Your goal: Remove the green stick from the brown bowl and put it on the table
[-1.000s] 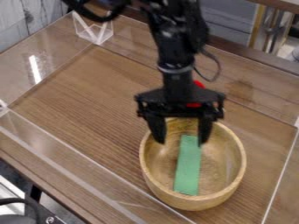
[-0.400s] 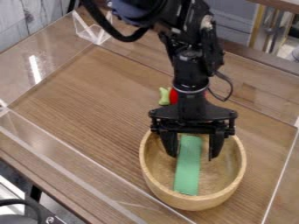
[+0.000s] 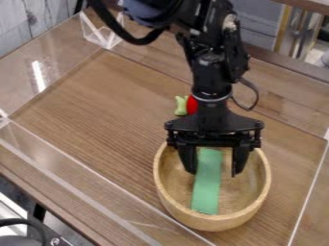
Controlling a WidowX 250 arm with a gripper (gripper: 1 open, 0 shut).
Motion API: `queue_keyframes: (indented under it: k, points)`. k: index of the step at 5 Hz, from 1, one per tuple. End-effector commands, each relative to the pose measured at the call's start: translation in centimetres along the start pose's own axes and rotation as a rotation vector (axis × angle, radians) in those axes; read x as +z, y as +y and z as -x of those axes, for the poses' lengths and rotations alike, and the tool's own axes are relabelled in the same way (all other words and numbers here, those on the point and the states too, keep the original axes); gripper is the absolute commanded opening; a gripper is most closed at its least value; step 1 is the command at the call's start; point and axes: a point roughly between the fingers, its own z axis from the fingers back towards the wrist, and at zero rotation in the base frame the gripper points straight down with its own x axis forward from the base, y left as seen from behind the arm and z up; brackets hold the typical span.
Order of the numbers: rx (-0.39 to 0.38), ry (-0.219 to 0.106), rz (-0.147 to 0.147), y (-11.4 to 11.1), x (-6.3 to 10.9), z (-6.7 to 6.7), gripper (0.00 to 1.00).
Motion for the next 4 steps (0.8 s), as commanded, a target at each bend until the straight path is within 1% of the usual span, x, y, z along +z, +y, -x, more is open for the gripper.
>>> queue_keyframes:
  k: [1, 3, 4]
  points:
    - [0.016, -0.061, 0.043, -1.2, 1.9, -1.0, 1.0]
    - [-0.082, -0.046, 0.046, -0.2, 2.9, -2.0, 1.0]
    - [-0.058, -0.049, 0.047, -0.3, 3.0, -1.5, 1.0]
